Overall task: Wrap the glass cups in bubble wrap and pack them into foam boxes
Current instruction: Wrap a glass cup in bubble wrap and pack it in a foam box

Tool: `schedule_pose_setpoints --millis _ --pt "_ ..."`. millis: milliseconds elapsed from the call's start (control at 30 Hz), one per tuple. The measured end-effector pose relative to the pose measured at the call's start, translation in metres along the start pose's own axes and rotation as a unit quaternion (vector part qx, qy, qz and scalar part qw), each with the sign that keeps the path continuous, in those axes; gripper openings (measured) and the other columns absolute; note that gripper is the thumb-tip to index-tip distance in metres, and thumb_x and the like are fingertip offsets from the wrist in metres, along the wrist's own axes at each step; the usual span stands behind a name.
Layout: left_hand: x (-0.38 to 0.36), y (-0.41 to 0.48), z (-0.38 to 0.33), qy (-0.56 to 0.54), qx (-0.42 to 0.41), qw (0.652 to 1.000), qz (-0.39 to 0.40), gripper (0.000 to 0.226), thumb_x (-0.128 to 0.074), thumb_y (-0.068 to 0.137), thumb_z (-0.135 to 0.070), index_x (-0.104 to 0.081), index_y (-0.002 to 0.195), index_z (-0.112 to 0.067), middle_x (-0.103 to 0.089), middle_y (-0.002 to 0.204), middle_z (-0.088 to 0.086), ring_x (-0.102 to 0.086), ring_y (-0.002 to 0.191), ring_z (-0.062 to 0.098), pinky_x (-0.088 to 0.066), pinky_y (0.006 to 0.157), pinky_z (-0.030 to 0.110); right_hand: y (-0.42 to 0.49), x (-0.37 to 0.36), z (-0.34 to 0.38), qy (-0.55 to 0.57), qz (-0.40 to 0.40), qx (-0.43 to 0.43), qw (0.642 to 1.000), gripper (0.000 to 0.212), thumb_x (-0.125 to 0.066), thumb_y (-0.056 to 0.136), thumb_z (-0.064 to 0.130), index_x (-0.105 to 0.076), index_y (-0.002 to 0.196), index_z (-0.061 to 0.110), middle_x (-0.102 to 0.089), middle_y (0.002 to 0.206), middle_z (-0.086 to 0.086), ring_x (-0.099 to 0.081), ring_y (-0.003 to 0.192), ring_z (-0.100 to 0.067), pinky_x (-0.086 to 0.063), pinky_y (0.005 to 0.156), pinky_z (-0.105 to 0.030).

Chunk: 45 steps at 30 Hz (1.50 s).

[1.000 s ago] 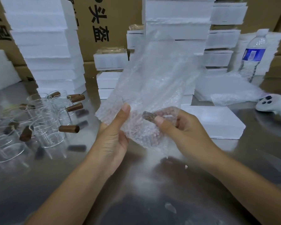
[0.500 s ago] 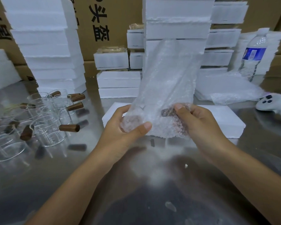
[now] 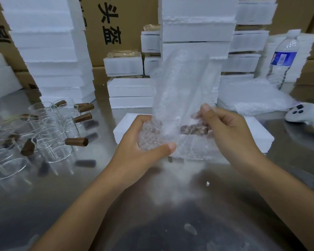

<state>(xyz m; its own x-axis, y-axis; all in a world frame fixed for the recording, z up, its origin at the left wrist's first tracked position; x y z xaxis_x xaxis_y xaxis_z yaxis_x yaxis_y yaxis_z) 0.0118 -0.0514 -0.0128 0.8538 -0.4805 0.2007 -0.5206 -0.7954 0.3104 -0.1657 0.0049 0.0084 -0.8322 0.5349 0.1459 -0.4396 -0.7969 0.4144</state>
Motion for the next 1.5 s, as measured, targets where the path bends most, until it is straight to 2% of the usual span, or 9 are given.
schedule_pose_setpoints --millis 267,367,500,633,800,933,1067,1233,1500 --pt "-0.008 -0.006 -0.005 0.079 -0.03 0.994 0.073 0.049 -0.076 0.07 -0.039 -0.051 0.112 -0.049 -0.063 0.112 -0.02 -0.062 0.104 0.002 -0.052 0.091 0.036 -0.003 0.0 0.002 0.035 0.037 0.016 0.999 0.04 -0.063 0.069 0.046 -0.067 0.075 0.007 -0.063 0.064 -0.002 -0.058 0.063 -0.004 -0.05 0.061 -0.018" --pt "-0.012 -0.006 -0.004 0.104 -0.05 0.989 0.088 0.048 -0.074 0.072 -0.044 -0.047 0.11 -0.052 -0.061 0.111 -0.026 -0.061 0.102 -0.003 -0.051 0.087 0.03 -0.006 -0.002 0.004 0.031 0.052 0.031 0.998 0.011 -0.066 0.084 0.021 -0.069 0.074 0.019 -0.068 0.066 0.009 -0.063 0.064 -0.003 -0.053 0.055 -0.019" --pt "-0.016 -0.008 -0.002 0.105 -0.069 0.989 0.084 0.06 -0.073 0.072 -0.044 -0.037 0.12 -0.052 -0.059 0.113 -0.025 -0.062 0.102 -0.002 -0.054 0.082 0.021 -0.011 -0.005 0.008 -0.04 0.116 0.054 0.991 0.021 -0.057 0.091 0.013 -0.07 0.076 0.013 -0.068 0.077 0.0 -0.063 0.065 -0.021 -0.052 0.054 -0.031" --pt "-0.017 -0.008 -0.002 0.116 -0.1 0.986 0.064 0.078 -0.077 0.073 -0.034 -0.025 0.125 -0.06 -0.055 0.113 -0.028 -0.063 0.101 0.001 -0.053 0.08 0.016 -0.013 -0.007 0.011 -0.105 0.173 0.058 0.978 0.039 -0.046 0.093 0.027 -0.053 0.056 0.019 -0.048 0.077 0.011 -0.047 0.066 -0.002 -0.035 0.064 -0.017" --pt "-0.018 -0.007 -0.003 0.172 -0.121 0.976 0.051 0.061 -0.073 0.073 -0.043 -0.039 0.122 -0.059 -0.052 0.122 -0.029 -0.053 0.114 -0.001 -0.05 0.093 0.032 -0.013 -0.008 0.008 -0.134 0.139 0.045 0.98 0.017 -0.051 0.088 0.027 -0.066 0.087 0.018 -0.057 0.097 0.011 -0.055 0.089 0.002 -0.042 0.076 -0.017" --pt "-0.013 -0.005 -0.001 0.162 -0.108 0.981 0.016 0.05 -0.076 0.069 -0.042 -0.053 0.114 -0.044 -0.059 0.114 -0.015 -0.057 0.109 0.008 -0.051 0.089 0.041 -0.008 -0.006 0.003 0.075 0.143 -0.054 0.985 0.03 -0.068 0.078 0.025 -0.057 0.106 0.027 -0.068 0.101 0.011 -0.065 0.09 -0.002 -0.051 0.065 -0.016" --pt "-0.011 -0.005 0.0 0.161 -0.097 0.982 0.021 0.047 -0.076 0.067 -0.046 -0.055 0.107 -0.039 -0.059 0.111 -0.012 -0.058 0.108 0.011 -0.05 0.089 0.041 -0.002 0.0 0.008 0.166 0.187 -0.049 0.967 0.026 -0.056 0.075 0.023 -0.07 0.097 0.023 -0.072 0.094 0.004 -0.068 0.09 -0.012 -0.052 0.07 -0.017" --pt "-0.013 -0.005 -0.004 0.124 -0.102 0.987 -0.01 0.066 -0.077 0.064 -0.041 -0.033 0.112 -0.052 -0.051 0.106 -0.032 -0.058 0.098 -0.007 -0.045 0.072 0.005 -0.012 -0.006 0.014 0.097 0.179 0.059 0.977 0.019 -0.055 0.087 0.031 -0.071 0.087 0.021 -0.071 0.083 0.008 -0.067 0.079 -0.005 -0.048 0.067 -0.011" --pt "-0.014 -0.007 -0.001 0.223 -0.154 0.963 -0.004 0.073 -0.076 0.064 -0.04 -0.032 0.121 -0.051 -0.042 0.115 -0.03 -0.047 0.108 -0.004 -0.043 0.083 0.008 -0.014 -0.014 0.006 -0.097 0.174 0.067 0.978 0.03 -0.054 0.086 0.035 -0.061 0.058 0.026 -0.05 0.087 0.015 -0.051 0.08 0.003 -0.036 0.07 -0.009"
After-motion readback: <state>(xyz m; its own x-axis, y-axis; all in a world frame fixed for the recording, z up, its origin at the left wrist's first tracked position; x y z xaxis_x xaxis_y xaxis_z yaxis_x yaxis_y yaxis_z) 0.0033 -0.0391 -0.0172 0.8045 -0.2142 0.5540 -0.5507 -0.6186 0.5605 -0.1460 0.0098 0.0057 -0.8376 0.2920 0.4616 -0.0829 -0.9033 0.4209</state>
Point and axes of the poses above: each hand's wrist, its own y-axis towards the middle knuckle, its own x-axis out of the back of the hand, z = x × y, the point moved 2 cm from there along y, towards the middle knuckle
